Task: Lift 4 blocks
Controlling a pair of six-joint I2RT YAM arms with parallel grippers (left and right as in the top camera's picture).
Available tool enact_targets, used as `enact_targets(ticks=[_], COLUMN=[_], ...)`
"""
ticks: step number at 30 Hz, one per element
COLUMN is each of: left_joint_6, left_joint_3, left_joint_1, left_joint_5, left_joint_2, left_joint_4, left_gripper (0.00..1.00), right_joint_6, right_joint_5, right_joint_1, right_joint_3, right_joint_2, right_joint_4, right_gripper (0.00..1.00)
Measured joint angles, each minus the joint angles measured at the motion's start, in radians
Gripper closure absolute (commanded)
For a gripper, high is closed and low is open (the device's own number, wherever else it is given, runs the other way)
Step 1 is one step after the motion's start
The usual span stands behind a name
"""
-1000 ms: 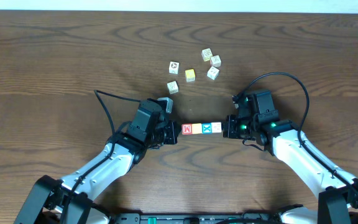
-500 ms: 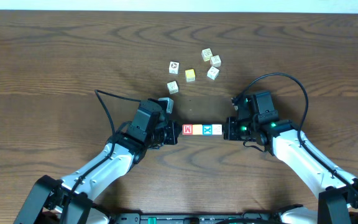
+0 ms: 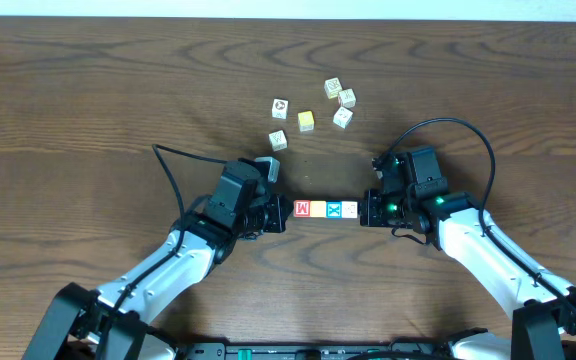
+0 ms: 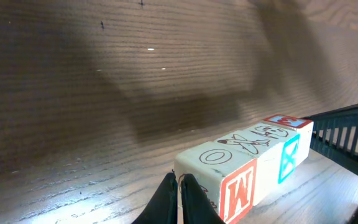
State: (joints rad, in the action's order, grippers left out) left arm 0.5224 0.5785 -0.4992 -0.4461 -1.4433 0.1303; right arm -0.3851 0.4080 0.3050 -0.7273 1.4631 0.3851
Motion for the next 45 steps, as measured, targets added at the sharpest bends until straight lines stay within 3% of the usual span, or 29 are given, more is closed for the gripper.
enact_targets(ticks=[45], left_joint_6=[0.000], left_joint_3=[0.000], left_joint_1=[0.000], left_joint_5=[0.002], left_joint_2=[0.034], left_joint_4=[-0.028], left_gripper=[0.93], right_joint_6=[0.030], right_joint_5=[0.002], right_joint_1=[0.000], right_joint_3=[-0.043], right_joint_2=[0.000], right_joint_4=[0.046], right_gripper=[0.99])
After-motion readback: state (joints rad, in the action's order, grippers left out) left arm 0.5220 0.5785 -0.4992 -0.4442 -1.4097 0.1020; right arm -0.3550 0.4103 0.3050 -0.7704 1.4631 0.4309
